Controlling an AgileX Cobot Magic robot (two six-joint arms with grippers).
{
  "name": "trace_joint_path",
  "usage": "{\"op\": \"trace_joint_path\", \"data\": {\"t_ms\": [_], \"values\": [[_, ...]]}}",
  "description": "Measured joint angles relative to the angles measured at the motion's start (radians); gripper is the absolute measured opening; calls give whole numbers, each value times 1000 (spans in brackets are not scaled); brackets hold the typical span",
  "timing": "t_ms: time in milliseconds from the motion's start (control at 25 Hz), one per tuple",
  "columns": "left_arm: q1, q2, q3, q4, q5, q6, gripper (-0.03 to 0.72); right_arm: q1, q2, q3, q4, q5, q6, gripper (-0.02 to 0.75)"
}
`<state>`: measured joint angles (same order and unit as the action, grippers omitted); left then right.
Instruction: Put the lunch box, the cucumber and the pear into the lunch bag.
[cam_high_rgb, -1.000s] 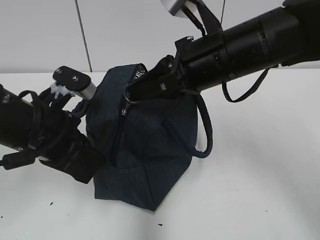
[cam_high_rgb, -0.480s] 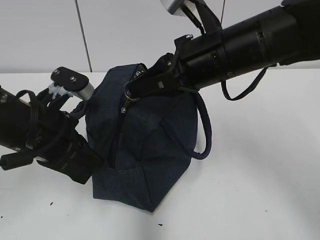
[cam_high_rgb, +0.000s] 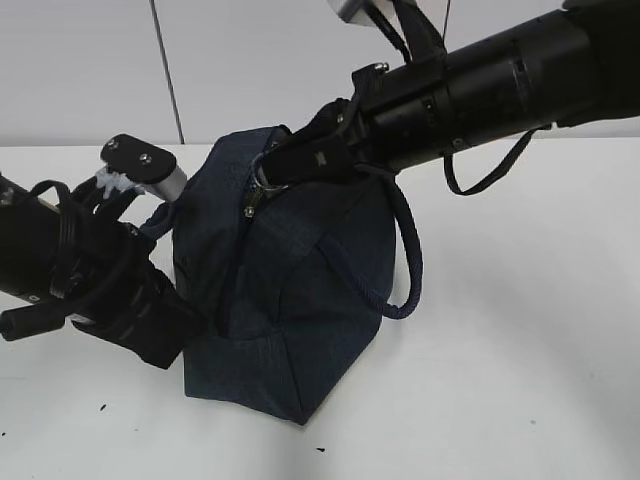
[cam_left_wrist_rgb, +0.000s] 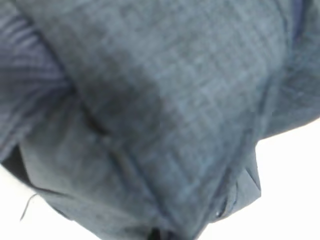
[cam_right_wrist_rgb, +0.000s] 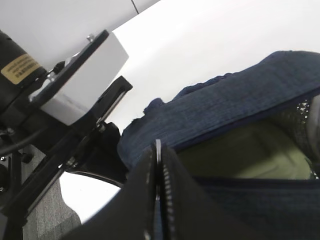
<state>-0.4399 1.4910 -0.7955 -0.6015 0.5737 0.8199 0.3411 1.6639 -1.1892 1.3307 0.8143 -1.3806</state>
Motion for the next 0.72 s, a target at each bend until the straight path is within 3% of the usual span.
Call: {"op": "trace_joint_path", "data": {"t_ms": [720], "values": [[0, 0, 0, 16, 7, -4, -19, -20, 29, -5, 35, -36, 5, 6]]}}
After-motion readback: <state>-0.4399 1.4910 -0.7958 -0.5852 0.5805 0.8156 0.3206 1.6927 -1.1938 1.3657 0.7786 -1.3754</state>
